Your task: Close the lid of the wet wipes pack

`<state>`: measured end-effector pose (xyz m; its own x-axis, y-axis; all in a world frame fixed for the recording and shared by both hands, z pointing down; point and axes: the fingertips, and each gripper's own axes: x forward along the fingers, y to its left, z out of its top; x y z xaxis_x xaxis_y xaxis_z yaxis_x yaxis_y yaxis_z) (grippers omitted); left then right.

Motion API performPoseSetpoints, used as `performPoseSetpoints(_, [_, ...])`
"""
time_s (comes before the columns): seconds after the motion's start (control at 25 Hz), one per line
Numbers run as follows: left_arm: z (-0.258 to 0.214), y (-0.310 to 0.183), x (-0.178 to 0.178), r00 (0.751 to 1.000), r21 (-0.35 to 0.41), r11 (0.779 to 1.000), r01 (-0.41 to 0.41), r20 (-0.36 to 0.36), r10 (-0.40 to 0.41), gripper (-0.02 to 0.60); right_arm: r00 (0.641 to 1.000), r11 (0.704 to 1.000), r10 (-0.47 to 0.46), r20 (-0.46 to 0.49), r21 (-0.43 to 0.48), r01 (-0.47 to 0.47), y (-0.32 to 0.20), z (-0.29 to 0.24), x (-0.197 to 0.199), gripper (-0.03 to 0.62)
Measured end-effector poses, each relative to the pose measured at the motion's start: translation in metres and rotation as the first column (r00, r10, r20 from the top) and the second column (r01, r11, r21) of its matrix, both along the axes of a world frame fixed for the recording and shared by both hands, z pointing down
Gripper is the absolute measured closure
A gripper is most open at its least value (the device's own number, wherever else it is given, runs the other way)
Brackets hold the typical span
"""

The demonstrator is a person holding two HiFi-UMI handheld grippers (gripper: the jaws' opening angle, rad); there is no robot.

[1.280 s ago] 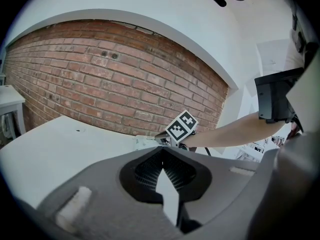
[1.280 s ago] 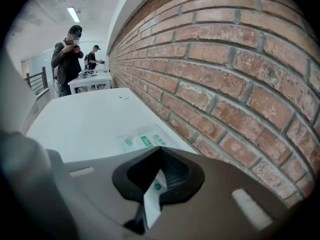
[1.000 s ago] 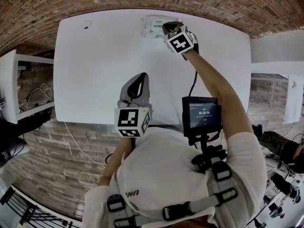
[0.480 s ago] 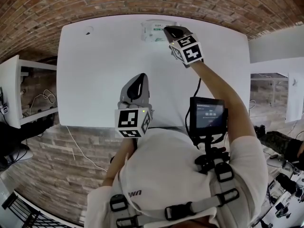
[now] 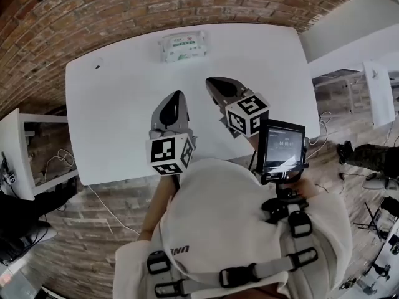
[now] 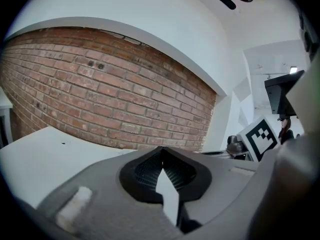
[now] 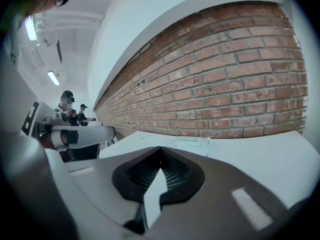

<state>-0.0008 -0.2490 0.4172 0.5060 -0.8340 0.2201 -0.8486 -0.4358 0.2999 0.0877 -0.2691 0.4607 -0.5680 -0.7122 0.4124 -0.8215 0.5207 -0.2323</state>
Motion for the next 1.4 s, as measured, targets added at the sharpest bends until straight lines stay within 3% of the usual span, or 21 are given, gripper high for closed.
performPoseSetpoints(0.36, [-0.007, 0.008, 0.011, 0.999, 0.036, 0.999, -0.002, 0.039, 0.001, 0.581, 0.994, 0.990, 0.108, 0.027, 0.085, -0.110, 0.022, -0.032, 0.000, 0.588])
performPoseSetpoints(0.64, [-0.007, 0.001, -0.002, 0.999, 0.039, 0.999, 0.030, 0.038, -0.031, 0.581, 0.997, 0.988, 0.073, -0.018, 0.137, -0.069, 0.014, -0.035, -0.011, 0.588])
performPoseSetpoints(1.4, [0.000, 0.000, -0.009, 0.999, 0.035, 0.999, 0.026, 0.038, -0.027, 0.581, 0.999, 0.989, 0.049, -0.021, 0.143, -0.046, 0.010, -0.032, -0.023, 0.588])
